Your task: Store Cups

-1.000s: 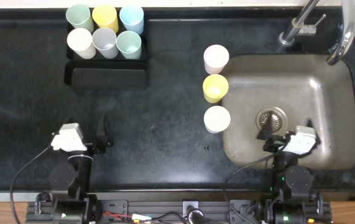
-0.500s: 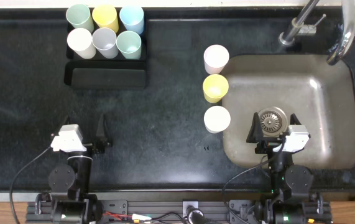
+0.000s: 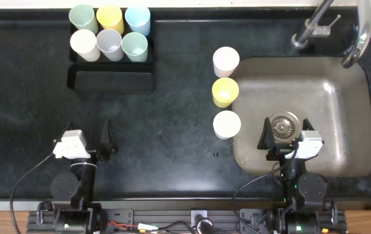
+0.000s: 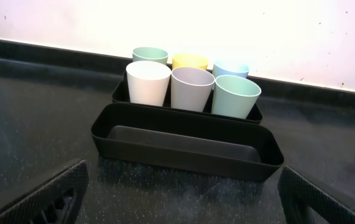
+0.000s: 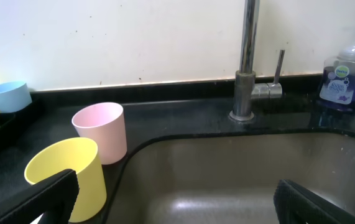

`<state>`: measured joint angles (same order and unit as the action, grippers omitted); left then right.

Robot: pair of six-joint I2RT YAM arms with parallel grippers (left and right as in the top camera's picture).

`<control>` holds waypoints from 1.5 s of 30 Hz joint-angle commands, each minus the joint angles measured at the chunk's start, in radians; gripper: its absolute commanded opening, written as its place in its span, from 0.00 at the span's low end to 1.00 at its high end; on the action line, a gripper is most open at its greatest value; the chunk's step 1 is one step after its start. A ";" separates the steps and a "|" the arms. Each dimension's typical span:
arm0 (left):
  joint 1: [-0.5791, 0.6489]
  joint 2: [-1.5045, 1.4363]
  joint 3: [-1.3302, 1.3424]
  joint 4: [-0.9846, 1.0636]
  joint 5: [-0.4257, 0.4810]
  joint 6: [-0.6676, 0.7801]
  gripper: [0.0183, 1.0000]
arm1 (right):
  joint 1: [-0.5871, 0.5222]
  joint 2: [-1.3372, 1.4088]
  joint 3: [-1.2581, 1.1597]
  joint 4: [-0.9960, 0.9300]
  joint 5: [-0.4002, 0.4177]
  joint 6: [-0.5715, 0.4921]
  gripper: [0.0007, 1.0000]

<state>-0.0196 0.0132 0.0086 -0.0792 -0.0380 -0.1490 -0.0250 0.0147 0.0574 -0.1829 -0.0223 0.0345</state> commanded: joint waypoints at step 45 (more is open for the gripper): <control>-0.393 1.823 1.949 -1.099 0.346 -0.301 1.00 | -0.002 -0.011 -0.006 0.003 -0.007 0.011 1.00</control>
<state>-0.3077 1.7199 1.8496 -1.1641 0.3725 -0.3595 -0.0254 0.0109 0.0532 -0.1844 -0.0223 0.0383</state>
